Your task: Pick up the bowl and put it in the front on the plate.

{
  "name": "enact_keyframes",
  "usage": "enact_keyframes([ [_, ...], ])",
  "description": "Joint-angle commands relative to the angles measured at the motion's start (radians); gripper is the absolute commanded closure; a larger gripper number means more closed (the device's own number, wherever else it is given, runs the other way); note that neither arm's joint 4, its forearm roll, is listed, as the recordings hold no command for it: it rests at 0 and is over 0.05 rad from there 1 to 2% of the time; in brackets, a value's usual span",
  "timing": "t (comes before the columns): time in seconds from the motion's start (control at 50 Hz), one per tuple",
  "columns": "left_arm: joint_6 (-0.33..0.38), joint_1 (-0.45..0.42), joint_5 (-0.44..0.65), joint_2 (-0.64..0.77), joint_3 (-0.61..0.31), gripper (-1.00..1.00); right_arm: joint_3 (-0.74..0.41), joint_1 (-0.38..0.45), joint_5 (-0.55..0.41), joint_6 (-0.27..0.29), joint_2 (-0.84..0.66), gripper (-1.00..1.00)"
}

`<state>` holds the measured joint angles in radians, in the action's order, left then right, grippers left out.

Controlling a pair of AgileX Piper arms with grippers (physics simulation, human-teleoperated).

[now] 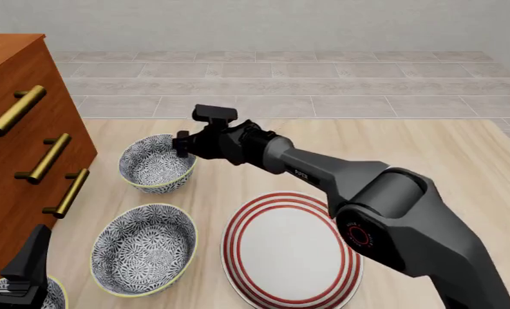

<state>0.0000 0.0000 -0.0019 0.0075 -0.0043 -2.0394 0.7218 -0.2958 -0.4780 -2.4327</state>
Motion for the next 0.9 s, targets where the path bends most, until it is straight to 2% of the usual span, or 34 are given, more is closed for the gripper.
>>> enact_keyframes([
  [0.02,0.000,0.000,0.000,0.000,0.000,-1.00,-0.002,0.020,0.007,-0.008,-0.013,-1.00],
  [0.9,0.000,0.000,0.000,0.000,0.000,-1.00,-0.083,0.032,-0.021,0.000,-0.105,-1.00],
])
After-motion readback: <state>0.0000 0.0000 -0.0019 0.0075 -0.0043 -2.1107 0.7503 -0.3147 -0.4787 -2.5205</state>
